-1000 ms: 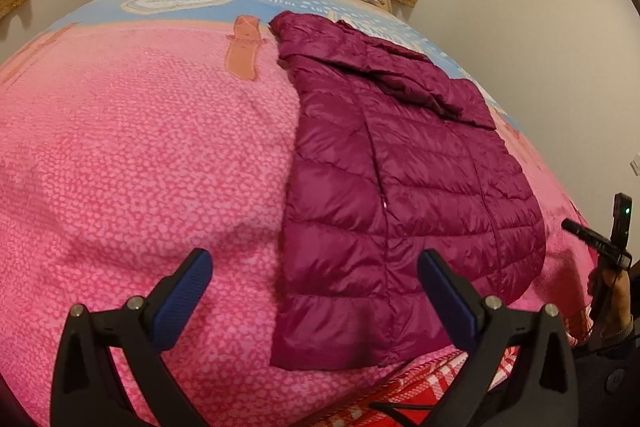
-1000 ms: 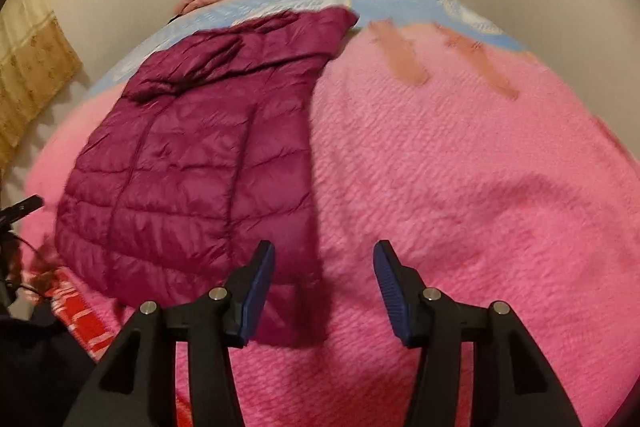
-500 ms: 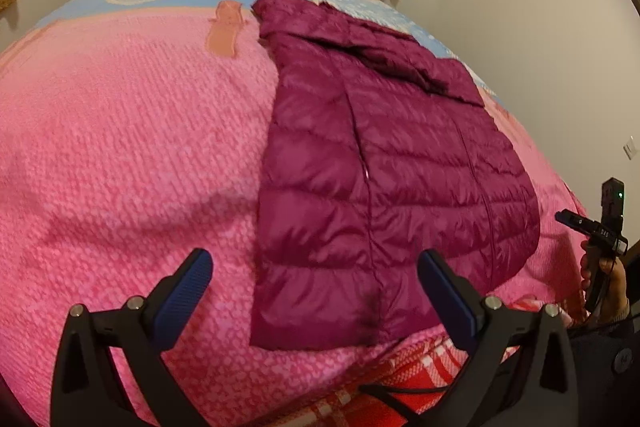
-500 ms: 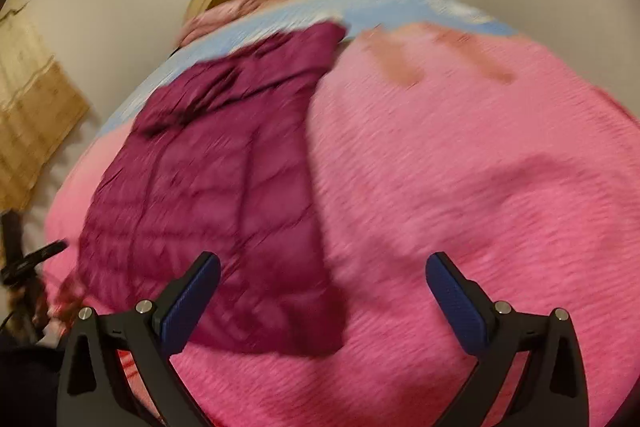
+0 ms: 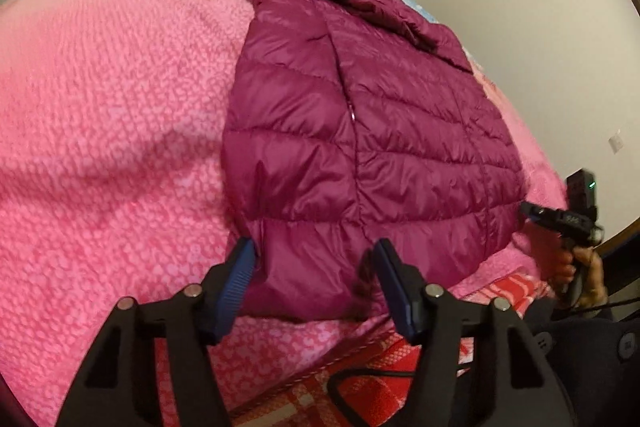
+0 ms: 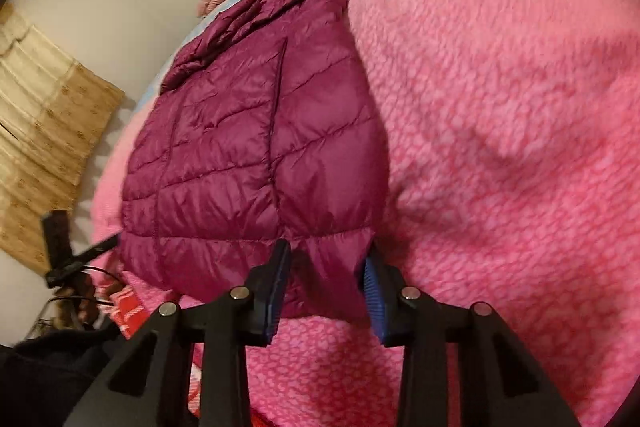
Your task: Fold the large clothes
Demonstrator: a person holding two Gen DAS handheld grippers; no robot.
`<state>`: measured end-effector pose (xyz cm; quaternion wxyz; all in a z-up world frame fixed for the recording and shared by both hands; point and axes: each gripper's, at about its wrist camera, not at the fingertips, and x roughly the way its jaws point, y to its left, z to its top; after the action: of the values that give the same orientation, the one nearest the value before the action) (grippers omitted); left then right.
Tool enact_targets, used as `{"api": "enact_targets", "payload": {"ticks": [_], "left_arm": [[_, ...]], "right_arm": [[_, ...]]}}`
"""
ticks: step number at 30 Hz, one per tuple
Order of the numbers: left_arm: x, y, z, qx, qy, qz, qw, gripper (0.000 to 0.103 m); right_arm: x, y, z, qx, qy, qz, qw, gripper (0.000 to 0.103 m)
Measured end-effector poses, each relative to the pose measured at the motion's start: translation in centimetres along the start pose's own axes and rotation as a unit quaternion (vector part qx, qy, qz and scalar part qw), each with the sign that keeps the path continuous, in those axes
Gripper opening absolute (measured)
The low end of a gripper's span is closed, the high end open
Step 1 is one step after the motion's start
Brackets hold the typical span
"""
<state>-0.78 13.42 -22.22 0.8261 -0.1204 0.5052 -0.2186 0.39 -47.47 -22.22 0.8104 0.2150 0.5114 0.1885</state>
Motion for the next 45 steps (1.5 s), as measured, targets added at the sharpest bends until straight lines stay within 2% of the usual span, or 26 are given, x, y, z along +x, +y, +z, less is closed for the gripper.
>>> {"api": "enact_targets", "payload": {"ticks": [2, 4, 5, 6, 7, 8, 9, 11, 15, 17, 18, 19, 20, 21, 22, 23, 24, 26, 29, 31, 37, 42, 45], "left_arm": [[0.0, 0.4, 0.0, -0.002, 0.003, 0.008, 1.0000, 0.049], [-0.6, 0.9, 0.0, -0.007, -0.006, 0.040, 0.9992, 0.051], [-1.0, 1.1, 0.1, -0.016, -0.015, 0.045, 0.9988, 0.061], [-1.5, 1.7, 0.2, -0.030, -0.026, 0.046, 0.9982, 0.080], [-2.1, 2.2, 0.2, -0.044, -0.039, 0.044, 0.9973, 0.089], [-2.4, 2.5, 0.2, -0.052, -0.047, 0.040, 0.9967, 0.100], [-2.6, 2.6, 0.2, -0.057, -0.052, 0.031, 0.9965, 0.101], [-2.4, 2.3, 0.2, -0.051, -0.045, 0.021, 0.9975, 0.101], [-0.7, 1.3, 0.2, -0.032, -0.027, 0.004, 0.9991, 0.101], [0.2, 1.1, 0.4, -0.028, -0.017, -0.006, 0.9994, 0.092], [0.4, 0.8, 0.5, -0.021, -0.014, -0.015, 0.9996, 0.079], [0.5, 0.5, 0.6, -0.009, -0.011, -0.019, 0.9997, 0.070], [0.6, 0.0, 0.7, 0.005, -0.010, -0.017, 0.9998, 0.042], [0.6, -0.6, 0.7, 0.028, -0.006, -0.013, 0.9995, 0.016], [0.4, -1.1, 0.6, 0.048, -0.007, -0.014, 0.9987, 0.011], [-0.1, -1.7, 0.5, 0.063, -0.017, -0.013, 0.9978, 0.007], [-0.9, -2.4, 0.4, 0.081, -0.033, -0.013, 0.9961, 0.005], [-2.9, -3.6, 0.6, 0.105, -0.066, -0.020, 0.9920, 0.005], [-7.3, -4.2, 1.9, 0.093, -0.124, -0.069, 0.9854, 0.004], [-10.3, -4.9, 2.5, 0.098, -0.158, -0.088, 0.9786, 0.004], [-16.2, -7.3, 3.2, 0.125, -0.233, -0.107, 0.9585, 0.005], [-16.9, -6.8, 6.7, 0.131, -0.259, -0.099, 0.9518, 0.005], [-15.9, -6.0, 10.1, 0.126, -0.268, -0.098, 0.9501, 0.005]], "right_arm": [[0.2, -0.4, -0.1, 0.009, 0.002, 0.014, 1.000, 0.035], [0.1, -0.5, 0.0, 0.004, 0.005, 0.006, 1.000, 0.035], [-0.1, -0.2, 0.0, -0.008, 0.004, 0.002, 1.000, 0.035], [-0.5, -0.1, 0.0, -0.013, -0.003, 0.003, 1.000, 0.040], [-0.9, 0.0, 0.1, -0.011, -0.013, 0.010, 1.000, 0.052], [-1.2, -0.1, 0.2, -0.006, -0.021, 0.021, 1.000, 0.089], [-1.5, -0.1, 0.3, -0.003, -0.027, 0.028, 0.999, 0.102], [-1.7, 0.0, 0.4, -0.003, -0.030, 0.038, 0.999, 0.102], [-0.5, 0.9, 0.2, -0.019, -0.016, 0.014, 1.000, 0.102], [0.3, 0.6, 0.2, -0.011, -0.004, 0.013, 1.000, 0.102], [0.5, 0.5, 0.2, -0.011, -0.002, 0.013, 1.000, 0.099], [0.8, 0.5, 0.2, -0.014, 0.002, 0.013, 1.000, 0.092], [1.1, 0.6, 0.2, -0.018, 0.007, 0.017, 1.000, 0.057], [1.0, 0.2, 0.2, -0.020, 0.006, 0.019, 1.000, 0.028], [0.9, 0.4, 0.3, -0.023, 0.007, 0.027, 0.999, 0.024], [0.6, 0.7, 0.2, -0.028, 0.006, 0.045, 0.999, 0.014], [0.1, 1.1, 0.2, -0.032, 0.003, 0.063, 0.997, 0.010], [-1.3, 2.0, 0.4, -0.040, -0.011, 0.099, 0.994, 0.008], [-3.7, 2.9, 1.0, -0.046, -0.038, 0.131, 0.990, 0.007], [-6.0, 3.7, 1.6, -0.052, -0.062, 0.151, 0.985, 0.006], [-13.5, 6.7, 2.5, -0.092, -0.132, 0.187, 0.969, 0.006], [-16.8, 8.7, 5.1, -0.111, -0.185, 0.177, 0.960, 0.006], [-17.5, 8.3, 8.3, -0.099, -0.211, 0.173, 0.957, 0.006]]}}
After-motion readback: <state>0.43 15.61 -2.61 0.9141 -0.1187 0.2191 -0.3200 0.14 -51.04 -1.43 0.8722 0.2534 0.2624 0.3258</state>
